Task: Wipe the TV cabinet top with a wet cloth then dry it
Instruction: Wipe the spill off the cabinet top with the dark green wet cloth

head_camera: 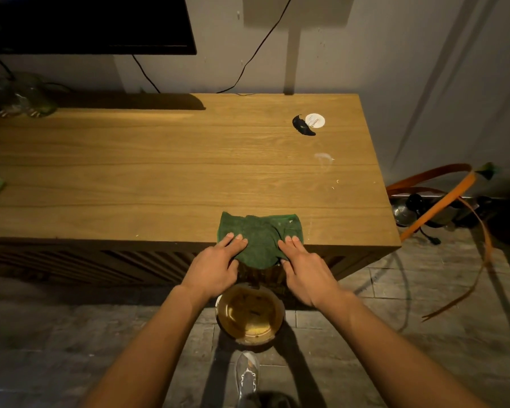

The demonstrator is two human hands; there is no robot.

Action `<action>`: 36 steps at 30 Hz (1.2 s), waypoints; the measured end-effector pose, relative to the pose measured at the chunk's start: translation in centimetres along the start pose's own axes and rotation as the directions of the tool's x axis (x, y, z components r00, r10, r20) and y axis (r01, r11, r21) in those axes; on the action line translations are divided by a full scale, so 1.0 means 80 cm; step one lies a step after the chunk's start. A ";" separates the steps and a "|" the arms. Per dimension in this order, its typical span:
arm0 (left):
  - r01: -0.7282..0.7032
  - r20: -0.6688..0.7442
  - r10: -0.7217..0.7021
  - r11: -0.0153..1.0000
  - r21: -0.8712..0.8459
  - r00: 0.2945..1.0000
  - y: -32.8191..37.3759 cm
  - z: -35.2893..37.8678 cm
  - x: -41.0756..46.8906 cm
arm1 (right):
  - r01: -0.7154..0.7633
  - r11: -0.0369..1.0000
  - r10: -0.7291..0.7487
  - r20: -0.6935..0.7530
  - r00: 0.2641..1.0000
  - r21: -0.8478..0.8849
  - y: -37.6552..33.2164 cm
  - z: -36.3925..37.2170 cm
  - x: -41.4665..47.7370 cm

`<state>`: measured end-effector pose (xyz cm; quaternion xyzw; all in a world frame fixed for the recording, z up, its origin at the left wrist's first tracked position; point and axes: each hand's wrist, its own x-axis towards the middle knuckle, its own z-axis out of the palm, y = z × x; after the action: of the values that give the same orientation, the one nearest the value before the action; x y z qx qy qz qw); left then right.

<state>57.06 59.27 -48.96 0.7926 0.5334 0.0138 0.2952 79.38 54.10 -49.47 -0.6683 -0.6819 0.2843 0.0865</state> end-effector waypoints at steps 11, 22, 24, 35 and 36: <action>-0.001 -0.039 -0.004 0.991 -0.131 0.999 -0.045 0.069 -0.024 | -0.030 0.980 0.038 -0.036 0.999 0.199 0.010 0.085 -0.016; 0.075 0.294 -0.075 0.997 0.013 0.953 -0.087 0.058 0.037 | -0.207 0.978 0.189 0.311 0.931 0.027 -0.003 0.096 0.025; 0.064 0.331 -0.074 0.997 0.041 0.941 -0.091 0.046 0.041 | -0.211 0.977 0.185 0.376 0.908 0.030 -0.007 0.091 0.023; 0.001 0.435 0.030 0.997 -0.073 0.900 -0.052 -0.055 0.047 | -0.326 0.924 0.245 0.345 0.906 0.199 -0.022 -0.008 0.023; -0.013 0.443 0.045 0.997 -0.076 0.895 -0.044 -0.067 0.049 | -0.313 0.928 0.233 0.339 0.912 0.203 -0.024 -0.023 0.025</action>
<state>53.96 65.97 -47.38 0.7717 0.4391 -0.1444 0.4368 78.45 56.64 -47.52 -0.6884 -0.5442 0.4790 0.0224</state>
